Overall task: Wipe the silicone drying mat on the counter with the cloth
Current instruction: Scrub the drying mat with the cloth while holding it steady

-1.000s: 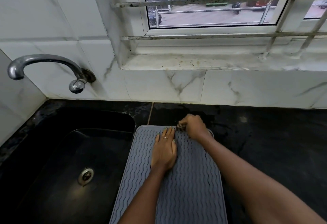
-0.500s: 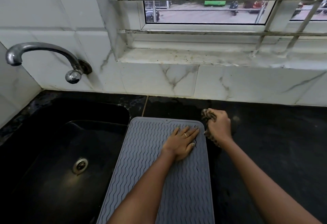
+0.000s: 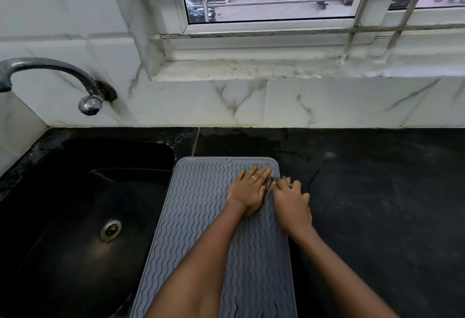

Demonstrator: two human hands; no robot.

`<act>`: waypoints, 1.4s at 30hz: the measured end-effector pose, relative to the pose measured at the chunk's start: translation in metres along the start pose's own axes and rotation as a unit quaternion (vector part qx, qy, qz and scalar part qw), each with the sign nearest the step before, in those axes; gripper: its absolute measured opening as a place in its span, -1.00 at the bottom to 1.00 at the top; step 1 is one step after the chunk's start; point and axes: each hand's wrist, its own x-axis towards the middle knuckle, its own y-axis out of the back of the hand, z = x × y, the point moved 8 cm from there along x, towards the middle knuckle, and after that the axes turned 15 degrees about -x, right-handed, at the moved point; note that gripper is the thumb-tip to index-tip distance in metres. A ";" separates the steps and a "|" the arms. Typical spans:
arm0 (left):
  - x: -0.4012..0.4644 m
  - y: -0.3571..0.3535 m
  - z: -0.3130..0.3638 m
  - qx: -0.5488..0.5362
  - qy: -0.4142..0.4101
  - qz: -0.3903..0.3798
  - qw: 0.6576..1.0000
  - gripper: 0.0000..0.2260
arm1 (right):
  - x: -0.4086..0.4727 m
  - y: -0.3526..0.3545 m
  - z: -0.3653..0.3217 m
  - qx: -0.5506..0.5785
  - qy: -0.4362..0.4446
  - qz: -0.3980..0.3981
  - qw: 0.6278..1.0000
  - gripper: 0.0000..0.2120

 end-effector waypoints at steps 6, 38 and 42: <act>0.002 0.002 0.001 -0.021 0.009 -0.050 0.998 -0.51 | -0.048 -0.012 0.010 0.055 -0.003 -0.107 0.993 -0.82; -0.031 0.008 0.010 -0.001 0.050 -0.053 0.997 -0.48 | 0.012 0.047 -0.002 0.074 -0.052 0.015 0.996 -0.75; -0.052 0.000 0.001 -0.036 0.067 -0.047 0.996 -0.48 | 0.019 0.011 -0.010 -0.016 0.005 -0.017 1.000 -0.69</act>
